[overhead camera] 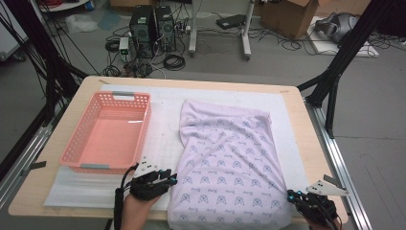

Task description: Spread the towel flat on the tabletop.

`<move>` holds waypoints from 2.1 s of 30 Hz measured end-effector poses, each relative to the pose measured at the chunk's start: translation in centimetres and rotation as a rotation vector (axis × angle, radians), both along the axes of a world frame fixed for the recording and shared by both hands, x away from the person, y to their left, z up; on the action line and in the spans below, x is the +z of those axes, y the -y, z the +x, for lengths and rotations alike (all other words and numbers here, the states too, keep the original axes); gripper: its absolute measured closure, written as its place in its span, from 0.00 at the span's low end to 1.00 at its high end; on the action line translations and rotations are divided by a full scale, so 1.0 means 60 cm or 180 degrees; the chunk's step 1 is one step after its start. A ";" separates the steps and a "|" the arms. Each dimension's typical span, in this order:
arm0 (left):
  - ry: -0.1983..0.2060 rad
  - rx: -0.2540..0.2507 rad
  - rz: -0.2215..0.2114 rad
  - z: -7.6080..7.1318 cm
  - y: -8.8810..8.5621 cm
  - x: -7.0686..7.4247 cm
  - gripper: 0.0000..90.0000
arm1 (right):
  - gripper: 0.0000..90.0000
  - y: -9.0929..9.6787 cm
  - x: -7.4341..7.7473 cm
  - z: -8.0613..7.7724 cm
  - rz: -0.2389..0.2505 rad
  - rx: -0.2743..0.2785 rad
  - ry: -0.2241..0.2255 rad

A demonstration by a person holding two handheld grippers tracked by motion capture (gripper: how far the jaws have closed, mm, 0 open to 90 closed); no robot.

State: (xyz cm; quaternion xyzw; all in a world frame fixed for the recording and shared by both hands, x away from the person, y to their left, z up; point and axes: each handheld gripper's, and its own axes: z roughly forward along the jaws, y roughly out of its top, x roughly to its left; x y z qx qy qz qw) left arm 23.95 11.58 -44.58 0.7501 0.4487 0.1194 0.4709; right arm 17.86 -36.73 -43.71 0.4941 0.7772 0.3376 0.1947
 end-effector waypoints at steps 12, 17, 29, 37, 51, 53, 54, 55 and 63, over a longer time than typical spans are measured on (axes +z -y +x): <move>-0.0145 0.0201 0.0234 0.079 0.047 -0.008 0.81 | 0.79 -0.013 0.006 0.002 0.0116 0.0134 0.0147; -0.0139 0.0167 0.0196 0.079 0.069 -0.008 0.61 | 0.79 -0.012 0.006 0.000 0.0136 0.0134 0.0140; 0.0084 0.0050 0.0416 0.070 0.094 -0.008 0.96 | 0.78 -0.013 0.007 -0.003 0.0161 0.0143 0.0153; 0.0044 0.0459 0.0343 0.059 0.024 -0.008 0.96 | 0.78 -0.014 0.005 0.001 0.0179 0.0133 0.0127; -0.0023 0.0044 -0.0012 0.006 0.010 -0.001 0.60 | 0.96 -0.027 -0.016 0.026 0.0142 0.0030 0.0058; -0.0074 -0.0029 -0.0050 -0.004 0.008 -0.003 0.60 | 0.97 -0.027 -0.011 0.023 0.0054 0.0032 0.0038; -0.0094 -0.0057 -0.0049 -0.010 0.008 -0.005 0.60 | 0.97 -0.023 -0.009 0.021 0.0038 0.0012 0.0018; -0.0115 -0.0087 -0.0050 -0.015 0.009 -0.007 0.59 | 0.97 -0.016 -0.006 0.017 0.0003 -0.0005 0.0028; 0.0155 -0.0142 0.0279 -0.050 0.042 -0.020 0.75 | 0.69 -0.004 -0.011 0.012 0.0186 -0.0096 -0.0035</move>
